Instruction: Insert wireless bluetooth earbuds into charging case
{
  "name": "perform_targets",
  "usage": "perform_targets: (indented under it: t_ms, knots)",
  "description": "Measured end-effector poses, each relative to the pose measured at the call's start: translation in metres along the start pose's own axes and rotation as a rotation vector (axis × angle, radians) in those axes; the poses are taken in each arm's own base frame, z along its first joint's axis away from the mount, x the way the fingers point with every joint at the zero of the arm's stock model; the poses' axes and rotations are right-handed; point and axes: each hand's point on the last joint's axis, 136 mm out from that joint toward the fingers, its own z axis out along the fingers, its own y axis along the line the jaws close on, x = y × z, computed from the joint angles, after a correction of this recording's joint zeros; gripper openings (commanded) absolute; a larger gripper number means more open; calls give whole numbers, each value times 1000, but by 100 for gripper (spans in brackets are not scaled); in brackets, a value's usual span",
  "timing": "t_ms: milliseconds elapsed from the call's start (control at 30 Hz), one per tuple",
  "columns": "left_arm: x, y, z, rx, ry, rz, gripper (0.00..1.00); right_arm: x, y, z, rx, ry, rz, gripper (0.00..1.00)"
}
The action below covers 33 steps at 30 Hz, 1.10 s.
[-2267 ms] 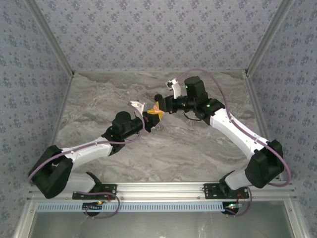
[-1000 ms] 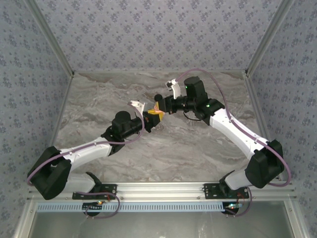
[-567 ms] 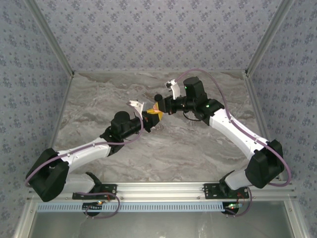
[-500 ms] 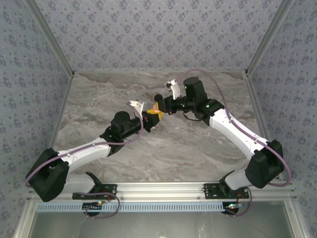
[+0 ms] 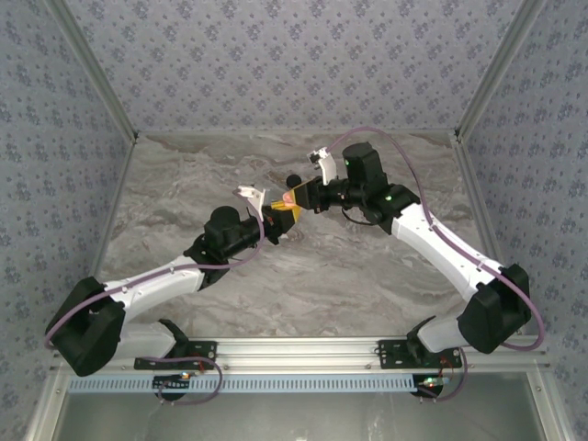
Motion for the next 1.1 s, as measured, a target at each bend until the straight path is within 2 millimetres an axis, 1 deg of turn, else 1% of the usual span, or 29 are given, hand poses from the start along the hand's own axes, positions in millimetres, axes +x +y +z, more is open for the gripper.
perform_targets:
  t_ms: [500,900,1100]
  knots:
    - [3,1,0,-2,13,10,17,13,2,2,7,50,-12,24]
    - [6,2,0,-8,25,30,17,18,6,2,4,75,-18,40]
    - [8,3,-1,-12,35,50,17,17,4,1,21,72,-21,40]
